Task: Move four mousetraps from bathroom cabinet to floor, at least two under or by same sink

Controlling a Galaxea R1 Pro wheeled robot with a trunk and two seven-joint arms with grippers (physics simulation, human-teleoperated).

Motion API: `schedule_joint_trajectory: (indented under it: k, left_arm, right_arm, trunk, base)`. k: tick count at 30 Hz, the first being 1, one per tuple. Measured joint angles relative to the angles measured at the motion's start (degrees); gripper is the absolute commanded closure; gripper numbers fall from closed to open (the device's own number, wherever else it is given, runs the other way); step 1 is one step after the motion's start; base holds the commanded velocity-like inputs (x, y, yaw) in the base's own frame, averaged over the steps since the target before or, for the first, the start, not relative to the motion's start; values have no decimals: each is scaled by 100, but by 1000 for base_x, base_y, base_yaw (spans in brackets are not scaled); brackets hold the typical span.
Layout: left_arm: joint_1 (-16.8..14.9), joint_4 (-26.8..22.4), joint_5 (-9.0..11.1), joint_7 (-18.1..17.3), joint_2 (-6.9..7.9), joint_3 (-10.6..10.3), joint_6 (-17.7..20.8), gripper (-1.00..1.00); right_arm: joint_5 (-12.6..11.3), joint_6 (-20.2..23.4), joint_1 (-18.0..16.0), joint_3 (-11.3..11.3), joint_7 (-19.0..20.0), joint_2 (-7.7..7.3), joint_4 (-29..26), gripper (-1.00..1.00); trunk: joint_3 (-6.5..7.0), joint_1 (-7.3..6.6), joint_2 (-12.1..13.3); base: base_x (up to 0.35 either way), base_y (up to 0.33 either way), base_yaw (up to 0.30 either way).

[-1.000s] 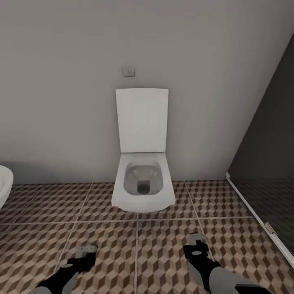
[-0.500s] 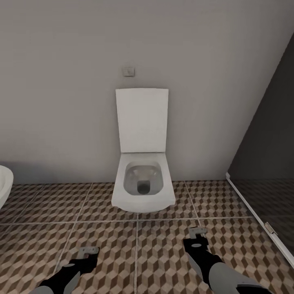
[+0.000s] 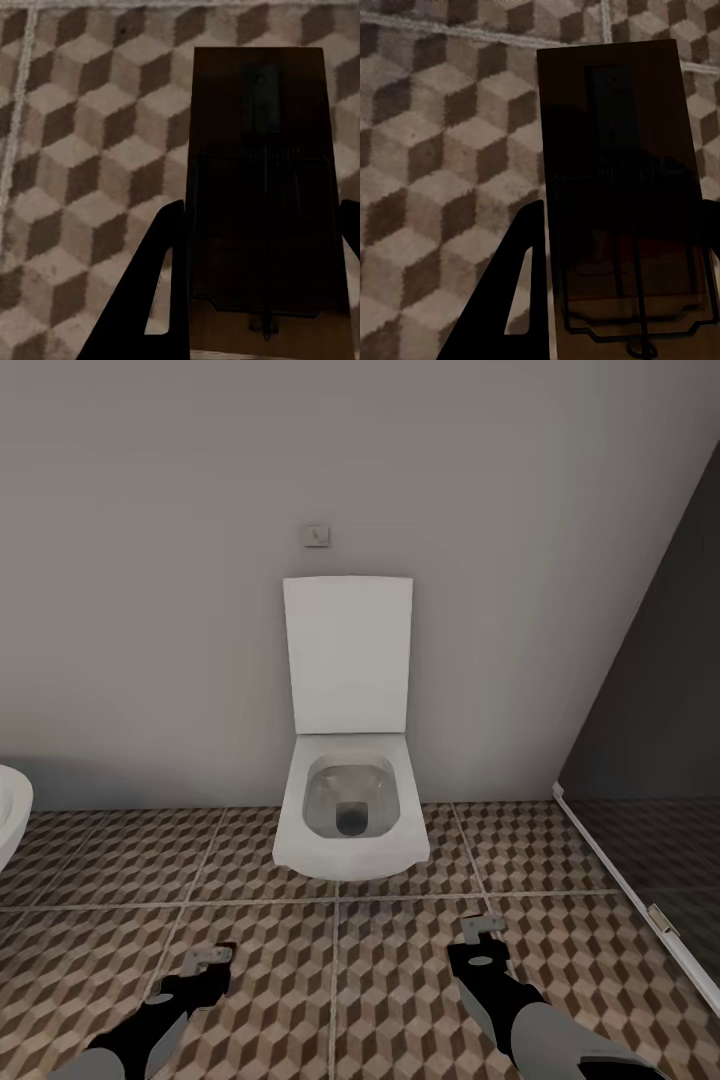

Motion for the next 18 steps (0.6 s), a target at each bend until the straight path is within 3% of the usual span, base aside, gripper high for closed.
schedule_joint_trajectory:
  k: [11,18]
  left_arm:
    - [-48,-64,32,-4,182,7,-28,100]
    - [-47,-298,27,-6,183,7,-38,100]
  right_arm:
    - [-1,-44,0,3,0,-8,2,100]
    - [2,-116,1,4,1,-20,-3,100]
  trunk:
    - [0,0,0]
    - [0,0,0]
  base:
    - [0,0,0]
    - [0,0,0]
